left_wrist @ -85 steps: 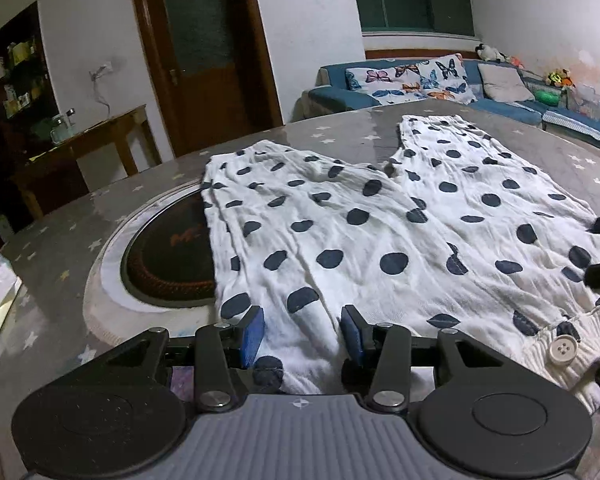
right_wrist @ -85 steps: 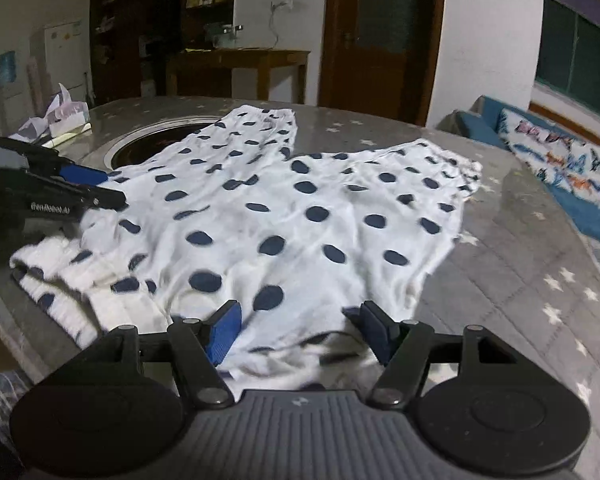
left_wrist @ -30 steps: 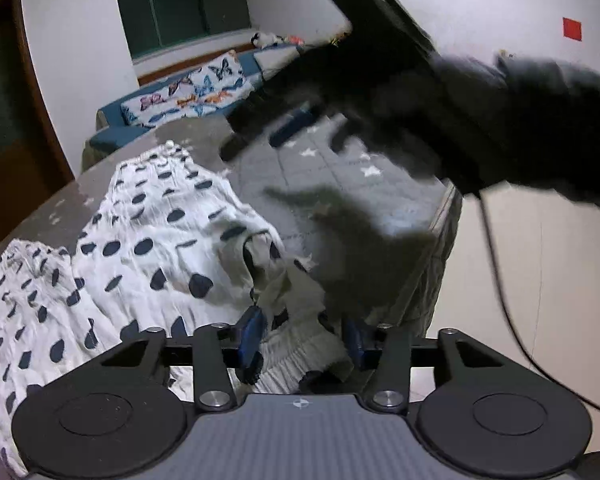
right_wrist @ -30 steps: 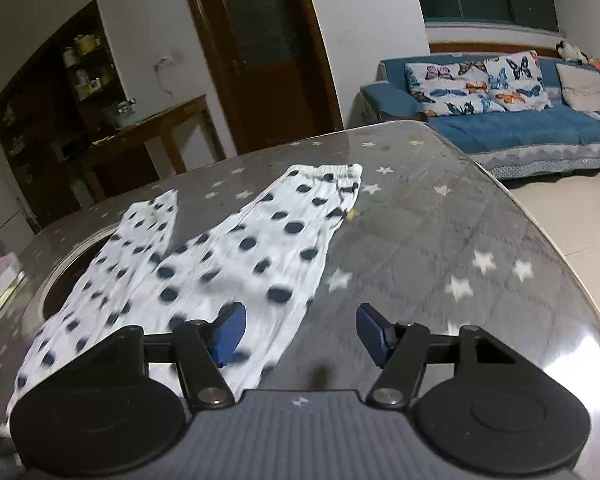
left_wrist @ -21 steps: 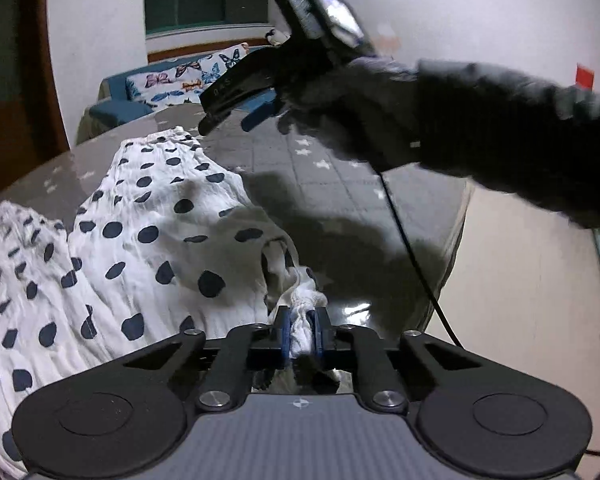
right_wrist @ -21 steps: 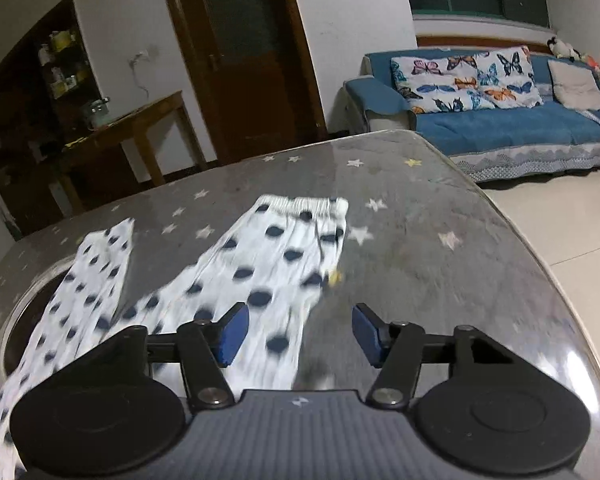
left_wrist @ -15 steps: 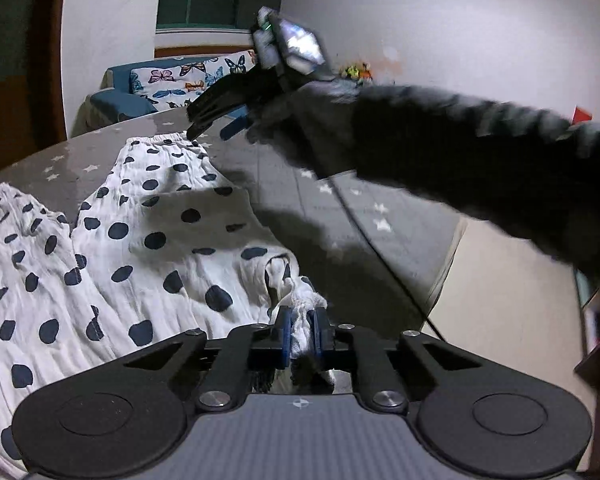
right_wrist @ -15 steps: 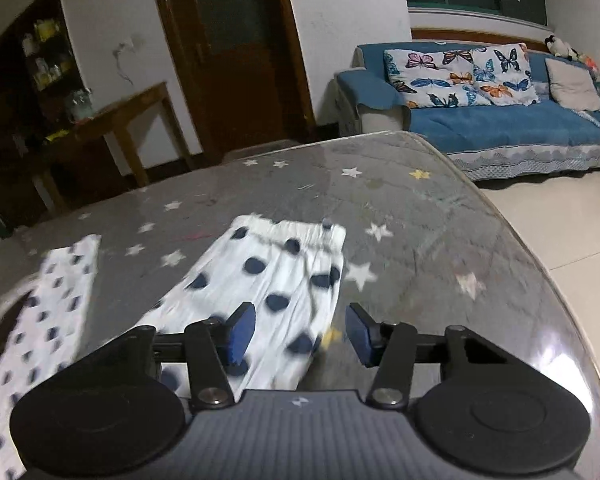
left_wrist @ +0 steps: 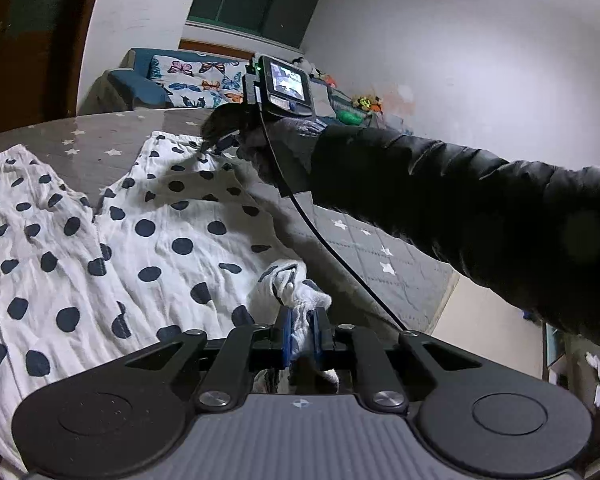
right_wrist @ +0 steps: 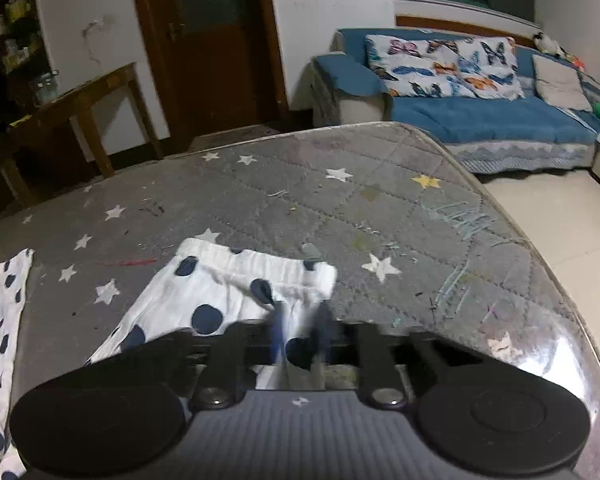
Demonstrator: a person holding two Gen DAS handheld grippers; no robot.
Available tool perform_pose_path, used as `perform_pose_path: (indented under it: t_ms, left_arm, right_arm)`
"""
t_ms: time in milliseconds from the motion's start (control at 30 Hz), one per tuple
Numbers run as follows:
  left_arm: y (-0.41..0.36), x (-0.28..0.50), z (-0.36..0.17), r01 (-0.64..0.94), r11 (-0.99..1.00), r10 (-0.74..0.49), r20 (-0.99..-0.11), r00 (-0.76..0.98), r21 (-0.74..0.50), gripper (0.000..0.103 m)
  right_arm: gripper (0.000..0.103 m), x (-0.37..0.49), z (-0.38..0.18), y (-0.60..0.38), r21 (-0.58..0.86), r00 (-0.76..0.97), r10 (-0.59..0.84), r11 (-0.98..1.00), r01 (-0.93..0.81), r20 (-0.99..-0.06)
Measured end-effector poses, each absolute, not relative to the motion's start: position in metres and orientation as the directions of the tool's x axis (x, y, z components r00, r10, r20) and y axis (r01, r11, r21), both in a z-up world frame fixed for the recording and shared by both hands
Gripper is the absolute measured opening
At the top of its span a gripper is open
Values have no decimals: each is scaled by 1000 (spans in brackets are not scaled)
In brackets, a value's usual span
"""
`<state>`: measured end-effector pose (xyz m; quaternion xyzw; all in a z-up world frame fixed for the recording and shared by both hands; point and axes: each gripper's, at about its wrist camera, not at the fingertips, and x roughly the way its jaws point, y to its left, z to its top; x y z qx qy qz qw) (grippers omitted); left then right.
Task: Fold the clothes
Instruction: 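Grasp a pants leg cuff with the left gripper while the right gripper grasps the other cuff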
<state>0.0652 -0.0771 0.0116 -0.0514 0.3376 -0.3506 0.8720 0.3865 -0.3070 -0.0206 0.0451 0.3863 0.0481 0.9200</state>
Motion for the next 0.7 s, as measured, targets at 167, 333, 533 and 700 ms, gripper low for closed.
perform_pose_path:
  t_ms: [167, 333, 533, 700]
  left_arm:
    - [-63, 58, 15, 561, 754, -648, -529, 548, -342, 11]
    - [-48, 48, 19, 539, 767, -638, -505, 581, -348, 11]
    - [-29, 34, 24, 492, 796, -605, -485, 631, -352, 11]
    - [-24, 30, 27, 487, 795, -606, -470, 642, -361, 11]
  right_arm:
    - [3, 383, 2, -305, 132, 733, 124, 990, -46, -669]
    - [2, 381, 30, -293, 149, 766, 134, 988, -51, -629]
    - [1, 383, 65, -259, 139, 782, 162, 985, -97, -602]
    - [6, 386, 61, -252, 105, 772, 114, 993, -61, -625]
